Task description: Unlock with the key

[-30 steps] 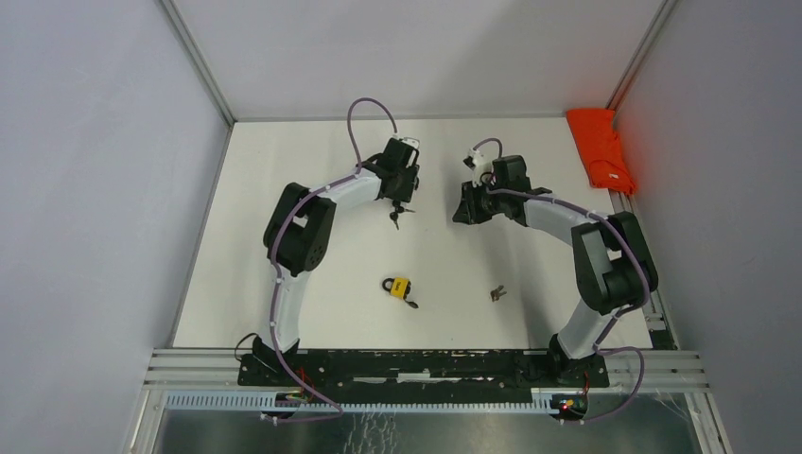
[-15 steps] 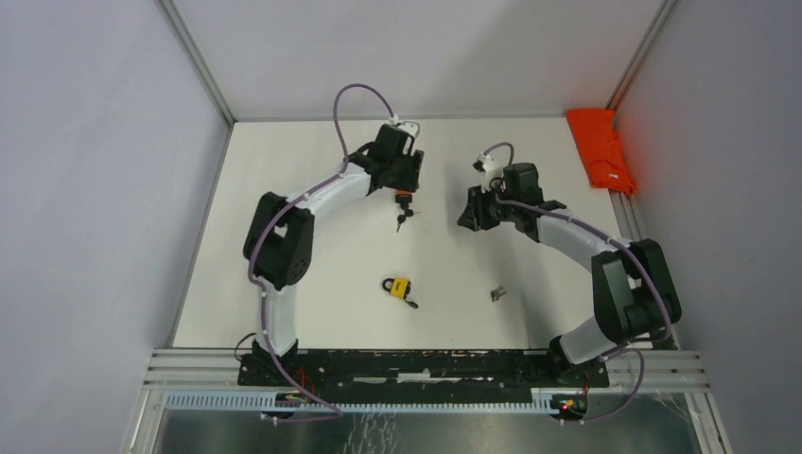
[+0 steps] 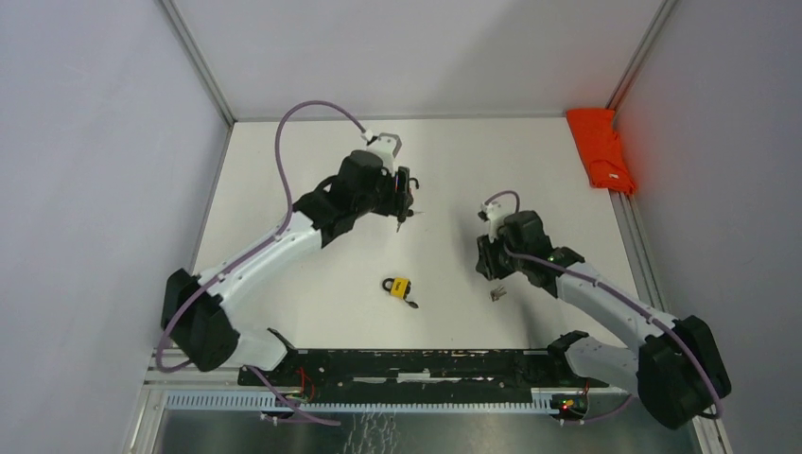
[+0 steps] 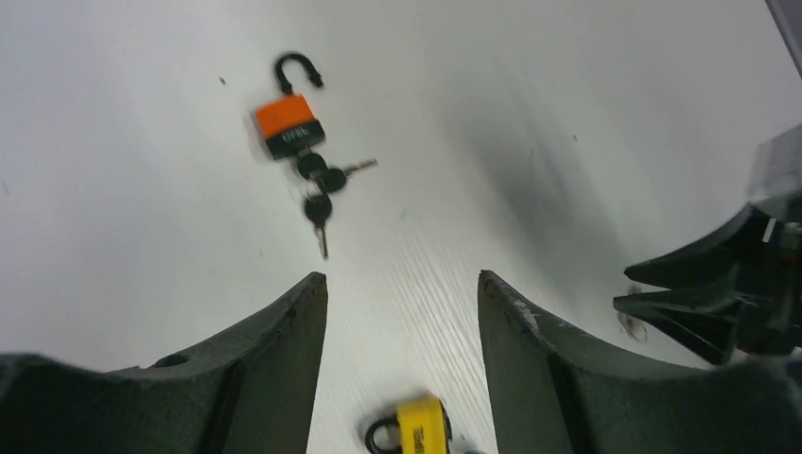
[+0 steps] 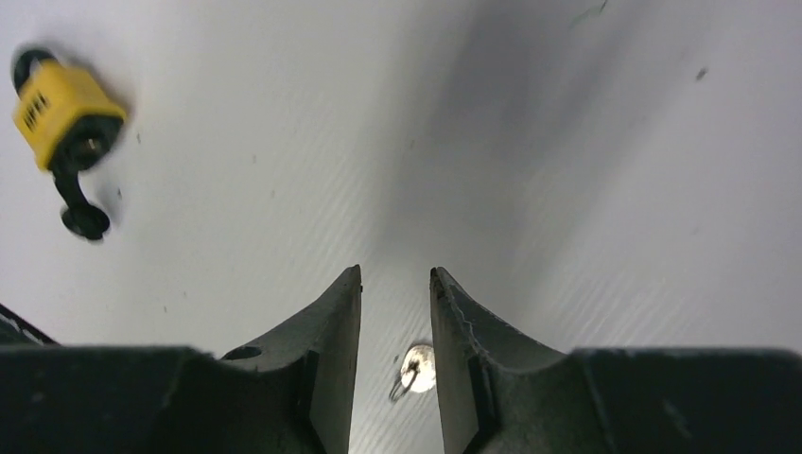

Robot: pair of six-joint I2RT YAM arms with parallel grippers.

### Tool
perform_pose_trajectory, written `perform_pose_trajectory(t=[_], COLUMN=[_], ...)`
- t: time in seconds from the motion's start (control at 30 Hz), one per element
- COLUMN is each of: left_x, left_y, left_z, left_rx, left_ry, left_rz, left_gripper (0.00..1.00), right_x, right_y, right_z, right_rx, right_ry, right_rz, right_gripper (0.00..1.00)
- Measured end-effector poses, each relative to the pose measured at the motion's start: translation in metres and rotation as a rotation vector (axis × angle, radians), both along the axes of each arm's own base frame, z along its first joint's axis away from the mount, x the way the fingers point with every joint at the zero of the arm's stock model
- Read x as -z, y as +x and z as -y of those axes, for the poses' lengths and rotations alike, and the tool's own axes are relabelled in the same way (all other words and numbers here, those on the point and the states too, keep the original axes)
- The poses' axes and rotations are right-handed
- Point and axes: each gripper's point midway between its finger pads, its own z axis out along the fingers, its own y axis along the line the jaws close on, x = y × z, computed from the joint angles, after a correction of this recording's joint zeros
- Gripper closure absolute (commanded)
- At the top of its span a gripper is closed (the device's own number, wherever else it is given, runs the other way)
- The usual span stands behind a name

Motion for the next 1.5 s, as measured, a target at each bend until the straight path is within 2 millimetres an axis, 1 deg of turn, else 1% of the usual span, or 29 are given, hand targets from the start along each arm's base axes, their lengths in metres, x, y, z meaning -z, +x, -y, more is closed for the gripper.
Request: perform_pose_trajectory(t=[0.07,0.17,0.23,0.33,0.5,0.73,0.87,1.1,1.23,1.33,1.5], left_x=[0.0,0.005,0.009,0.007,0.003,0.011,0.012,0.011,0.015,0.017,0.017], left_y=[-0.018,-0.031,-0.036,-0.038,-0.039,-0.041,-0.042,-0.042,-0.043,-0.044,-0.044], left_z=[-0.001,-0.009,-0.015,-0.019,-0.02,-0.021,-0.021,-0.021,-0.022,-0.022,-0.022], left_rx=[0.019,0.011,0.002,-0.006,-0.007,-0.006,-0.004,-0.002,-0.001,-0.001,0.003], left_ry=[-0.011,-0.009,-0.004,-0.004,-0.01,0.0,0.0,-0.006,0.001,0.003,0.002], left_rz=[-0.002,-0.017,-0.026,-0.019,-0.01,-0.024,-0.025,-0.021,-0.029,-0.033,-0.035], left_gripper=[0.35,0.35,0.36,0.35,0.35,0.36,0.35,0.35,0.36,0.36,0.35], right_x=[0.009,0.019,0.023,0.026,0.028,0.044,0.051,0.056,0.059,0.059,0.059], right_y=[-0.02,-0.041,-0.05,-0.057,-0.064,-0.078,-0.081,-0.078,-0.077,-0.075,-0.073], right_z=[0.0,0.0,0.002,0.009,0.016,0.02,0.027,0.037,0.04,0.04,0.04], right_rx=[-0.008,-0.008,0.005,0.05,0.106,0.123,0.152,0.206,0.227,0.238,0.252], right_ry=[-0.036,-0.094,-0.124,-0.161,-0.192,-0.23,-0.253,-0.287,-0.292,-0.291,-0.287], right_rz=[-0.025,-0.061,-0.074,-0.081,-0.084,-0.116,-0.124,-0.11,-0.103,-0.1,-0.088], right_gripper=[0.62,0.61,0.61,0.61,0.62,0.62,0.63,0.66,0.74,0.77,0.94])
